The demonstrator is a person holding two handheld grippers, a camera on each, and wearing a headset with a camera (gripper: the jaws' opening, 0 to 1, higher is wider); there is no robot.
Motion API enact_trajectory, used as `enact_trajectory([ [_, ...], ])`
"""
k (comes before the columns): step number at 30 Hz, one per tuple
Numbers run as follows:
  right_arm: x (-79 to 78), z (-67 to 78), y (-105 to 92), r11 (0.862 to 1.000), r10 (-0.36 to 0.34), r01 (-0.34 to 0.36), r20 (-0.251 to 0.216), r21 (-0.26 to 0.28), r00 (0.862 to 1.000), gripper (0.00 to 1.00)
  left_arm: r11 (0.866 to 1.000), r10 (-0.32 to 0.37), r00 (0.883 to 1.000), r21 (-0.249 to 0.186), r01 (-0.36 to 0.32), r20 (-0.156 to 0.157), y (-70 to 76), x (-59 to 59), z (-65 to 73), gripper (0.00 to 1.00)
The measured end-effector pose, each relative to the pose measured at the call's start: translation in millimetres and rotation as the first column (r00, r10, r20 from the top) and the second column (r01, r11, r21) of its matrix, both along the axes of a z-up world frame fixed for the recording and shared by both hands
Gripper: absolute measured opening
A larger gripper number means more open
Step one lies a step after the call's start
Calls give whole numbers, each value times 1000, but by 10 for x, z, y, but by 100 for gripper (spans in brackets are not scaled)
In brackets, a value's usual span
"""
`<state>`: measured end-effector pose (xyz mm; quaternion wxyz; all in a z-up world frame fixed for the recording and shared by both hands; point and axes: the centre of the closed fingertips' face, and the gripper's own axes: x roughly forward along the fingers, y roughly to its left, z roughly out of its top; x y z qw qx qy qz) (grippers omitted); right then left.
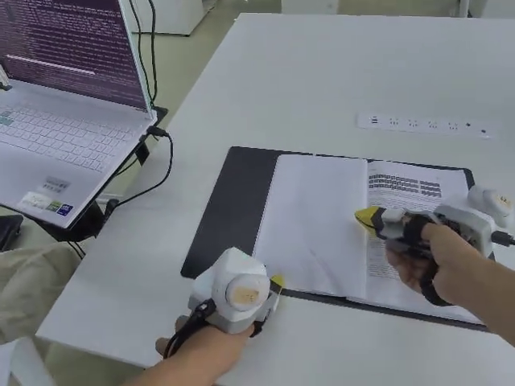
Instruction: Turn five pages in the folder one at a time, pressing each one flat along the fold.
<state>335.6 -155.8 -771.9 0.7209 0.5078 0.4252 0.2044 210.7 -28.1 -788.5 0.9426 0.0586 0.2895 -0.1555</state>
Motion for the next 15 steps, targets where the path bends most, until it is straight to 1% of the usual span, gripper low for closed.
enact_trajectory([
  [1, 32, -30, -17, 1000, -5, 5, -3, -5, 1000, 0, 1000, 5, 1000, -2, -5, 0, -1, -4, -1, 16],
  [3, 78, -102, -35, 1000, -6, 5, -26, -8, 1000, 0, 1000, 10, 1000, -2, -10, 5, -4, -11, -2, 16],
  [4, 89, -88, -17, 1000, 5, -4, -25, 20, 1000, 0, 1000, 14, 1000, -5, -14, 5, 3, -7, -7, 16],
  [5, 117, -66, 3, 998, -14, 17, -51, 63, 999, 0, 1000, 19, 1000, -9, -19, 5, 5, -7, -10, 16],
  [6, 162, -73, -6, 997, -30, 35, -59, 71, 998, 0, 1000, 19, 1000, -7, -19, 7, 1, -12, -11, 16],
  [7, 204, -80, -21, 997, -38, 41, -48, 65, 998, 0, 1000, 20, 1000, -7, -20, 8, 1, -18, -12, 16],
  [10, 309, -81, -24, 994, -66, 71, -60, 85, 996, 0, 1000, 25, 1000, -14, -25, 12, 0, -23, -12, 16],
  [13, 417, -100, -26, 991, -80, 86, -62, 106, 995, 0, 1000, 19, 1000, -10, -19, 17, 3, -27, -20, 16],
  [15, 478, -91, -23, 987, -100, 107, -62, 117, 993, 0, 1000, 24, 1000, -16, -23, 17, 5, -27, -22, 16],
])
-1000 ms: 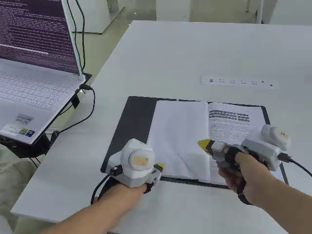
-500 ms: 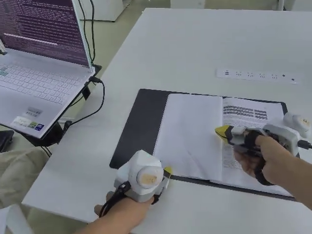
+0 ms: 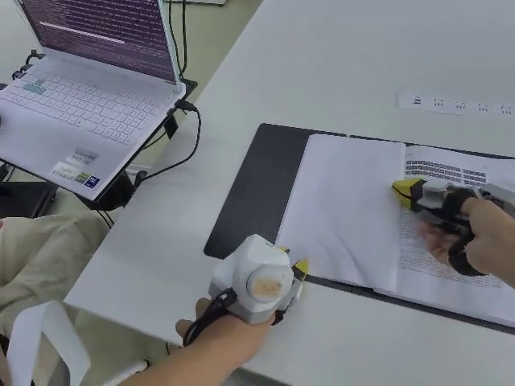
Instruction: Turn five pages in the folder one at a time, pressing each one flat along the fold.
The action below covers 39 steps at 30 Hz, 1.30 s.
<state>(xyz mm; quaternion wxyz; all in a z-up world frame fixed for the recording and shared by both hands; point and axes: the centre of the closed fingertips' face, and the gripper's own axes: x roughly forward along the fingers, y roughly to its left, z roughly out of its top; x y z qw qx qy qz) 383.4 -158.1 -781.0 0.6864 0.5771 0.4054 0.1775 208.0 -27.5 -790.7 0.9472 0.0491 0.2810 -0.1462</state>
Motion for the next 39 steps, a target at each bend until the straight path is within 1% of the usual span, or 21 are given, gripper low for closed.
enact_trajectory([
  [3, 103, 11, 0, 999, -39, 39, -4, 18, 999, 0, 1000, 5, 1000, -4, -5, 2, 1, 5, -1, 16],
  [4, 154, 16, -8, 998, -62, 63, -5, 23, 998, 0, 1000, 7, 1000, -5, -7, 3, 0, 1, -4, 16],
  [7, 260, 10, -20, 995, -96, 97, -13, 36, 995, 0, 1000, 10, 1000, -7, -10, 3, 4, 7, -6, 16],
  [10, 420, -10, -34, 990, -131, 132, -20, 56, 991, 0, 1000, 13, 1000, -10, -13, 4, 5, 5, -7, 16],
  [14, 573, -3, -23, 987, -150, 150, -9, 51, 989, 0, 1000, 7, 1000, -5, -7, 6, 16, 12, -12, 15],
  [17, 674, 13, -12, 986, -167, 166, 11, 34, 986, 0, 1000, 10, 1000, -8, -10, 7, 28, 20, -13, 14],
  [19, 740, -3, -22, 982, -185, 184, 5, 34, 983, 0, 1000, 14, 1000, -9, -14, 8, 33, 25, -15, 13],
  [21, 783, 4, -30, 977, -209, 208, 11, 36, 978, 0, 1000, 16, 1000, -10, -16, 9, 33, 27, -18, 12],
  [23, 831, 9, -48, 970, -239, 238, 10, 44, 971, 0, 1000, 22, 1000, -12, -22, 11, 33, 29, -19, 12],
  [25, 854, -1, -55, 966, -255, 255, 3, 43, 967, 0, 1000, 25, 1000, -14, -25, 13, 33, 31, -19, 12],
  [26, 871, 10, -59, 961, -271, 271, 2, 50, 962, 0, 1000, 26, 1000, -13, -26, 15, 32, 30, -19, 12],
  [30, 907, -5, -62, 956, -290, 290, -1, 50, 957, 0, 999, 31, 999, -11, -30, 19, 32, 35, -18, 12],
  [33, 903, 0, -59, 955, -296, 295, 5, 36, 955, 0, 999, 33, 999, -13, -32, 18, 36, 40, -20, 12],
  [37, 929, -19, -69, 956, -293, 293, 31, -1, 956, 0, 999, 33, 999, -13, -33, 15, 35, 40, -17, 12],
  [39, 916, -33, -67, 959, -284, 284, 26, -10, 958, 0, 999, 30, 999, -10, -30, 12, 34, 41, -16, 12],
])
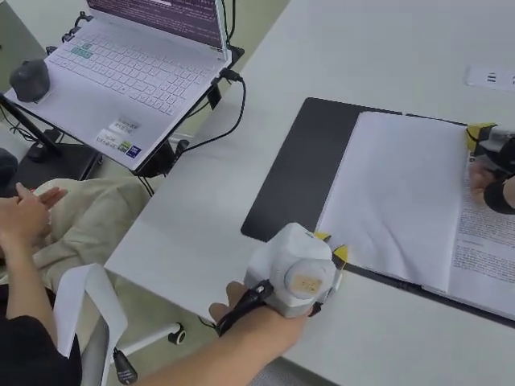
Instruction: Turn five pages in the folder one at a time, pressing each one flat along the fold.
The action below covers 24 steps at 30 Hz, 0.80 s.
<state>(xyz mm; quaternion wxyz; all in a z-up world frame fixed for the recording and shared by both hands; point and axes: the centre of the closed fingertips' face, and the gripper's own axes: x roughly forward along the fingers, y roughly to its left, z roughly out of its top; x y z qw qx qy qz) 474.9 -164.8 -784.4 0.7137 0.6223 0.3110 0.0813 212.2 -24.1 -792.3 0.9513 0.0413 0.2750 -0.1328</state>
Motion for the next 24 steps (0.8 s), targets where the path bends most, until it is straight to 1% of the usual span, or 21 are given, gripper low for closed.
enact_trajectory([
  [3, -57, 7, 12, 1000, 24, -24, -6, 0, 1000, 0, 1000, -2, 1000, 2, 2, -3, 1, 1, -1, 12],
  [6, -116, 0, 27, 998, 64, -64, -6, -9, 998, 0, 1000, -1, 1000, 2, 1, -5, 4, 4, -5, 12],
  [11, -272, 19, 59, 991, 130, -131, -10, -26, 991, 0, 1000, -1, 1000, 3, 1, -8, 5, 3, -3, 12],
  [15, -396, 16, 81, 979, 197, -197, -8, -44, 980, 0, 1000, -1, 1000, 7, 1, -11, 2, 2, 0, 12],
  [18, -509, 11, 88, 967, 248, -248, -9, -63, 969, 0, 1000, -3, 1000, 10, 3, -11, 2, 1, 2, 12],
  [24, -665, 7, 55, 954, 289, -289, -11, -77, 957, 0, 1000, 0, 1000, 12, 1, -11, 1, -1, 5, 12],
])
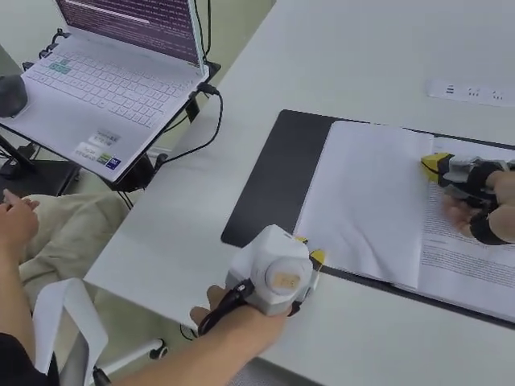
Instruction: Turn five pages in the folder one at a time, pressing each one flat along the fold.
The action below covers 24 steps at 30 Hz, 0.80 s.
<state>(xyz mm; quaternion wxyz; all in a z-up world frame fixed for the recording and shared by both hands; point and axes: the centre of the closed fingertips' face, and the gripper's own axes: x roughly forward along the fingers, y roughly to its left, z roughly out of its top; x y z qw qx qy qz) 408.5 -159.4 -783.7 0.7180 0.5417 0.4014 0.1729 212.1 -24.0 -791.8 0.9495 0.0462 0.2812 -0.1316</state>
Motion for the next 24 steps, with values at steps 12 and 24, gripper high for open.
enact_trajectory([
  [12, -309, 9, 10, 999, 40, -40, -19, 33, 999, 0, 1000, -3, 1000, 8, 3, -4, 2, 0, 0, 12],
  [24, -521, 39, -5, 998, 56, -55, -21, 43, 998, 0, 1000, -4, 1000, 10, 4, -6, -8, -12, 23, 12],
])
